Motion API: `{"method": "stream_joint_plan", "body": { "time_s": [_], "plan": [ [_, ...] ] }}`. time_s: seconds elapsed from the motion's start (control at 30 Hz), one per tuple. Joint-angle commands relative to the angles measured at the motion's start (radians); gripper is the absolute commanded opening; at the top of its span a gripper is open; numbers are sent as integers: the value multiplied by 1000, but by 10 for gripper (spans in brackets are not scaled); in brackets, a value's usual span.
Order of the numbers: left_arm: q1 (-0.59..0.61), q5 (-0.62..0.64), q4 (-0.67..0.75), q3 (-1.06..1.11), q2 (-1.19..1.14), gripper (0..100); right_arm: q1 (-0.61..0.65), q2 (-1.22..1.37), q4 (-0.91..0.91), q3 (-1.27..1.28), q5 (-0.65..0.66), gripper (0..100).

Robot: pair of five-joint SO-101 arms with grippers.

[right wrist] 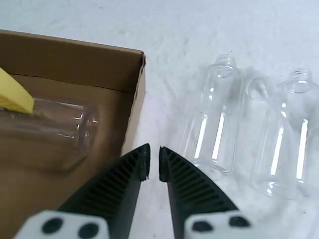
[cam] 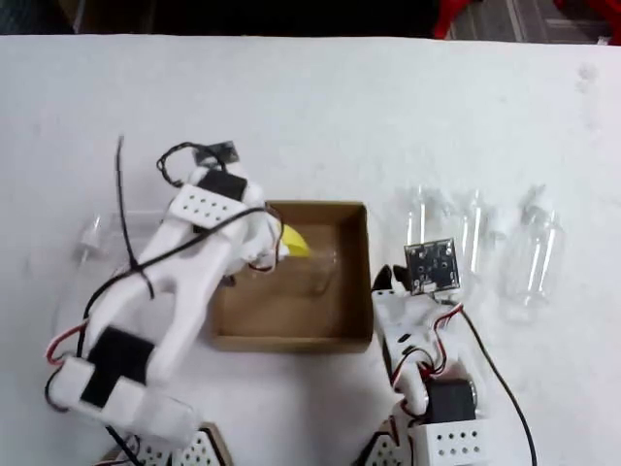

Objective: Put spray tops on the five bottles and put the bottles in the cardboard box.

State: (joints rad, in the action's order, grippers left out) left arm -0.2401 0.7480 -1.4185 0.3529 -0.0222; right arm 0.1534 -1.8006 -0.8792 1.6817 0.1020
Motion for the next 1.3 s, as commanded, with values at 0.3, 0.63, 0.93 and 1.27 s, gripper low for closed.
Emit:
{"method": "stream_joint_plan", "body": {
  "time_s": [0.3, 0.63, 0.93, 1.27],
  "plan": [
    [27, 21, -175, -420, -463, 415, 7, -1, -2, 9, 11, 22],
    [22, 23, -279, -624, -665, 414, 7, -1, -2, 9, 11, 22],
    [25, 20, -359, -825, -673, 414, 7, -1, -2, 9, 11, 22],
    [42, 14, -345, -873, -677, 414, 7, -1, -2, 9, 11, 22]
  ]
}}
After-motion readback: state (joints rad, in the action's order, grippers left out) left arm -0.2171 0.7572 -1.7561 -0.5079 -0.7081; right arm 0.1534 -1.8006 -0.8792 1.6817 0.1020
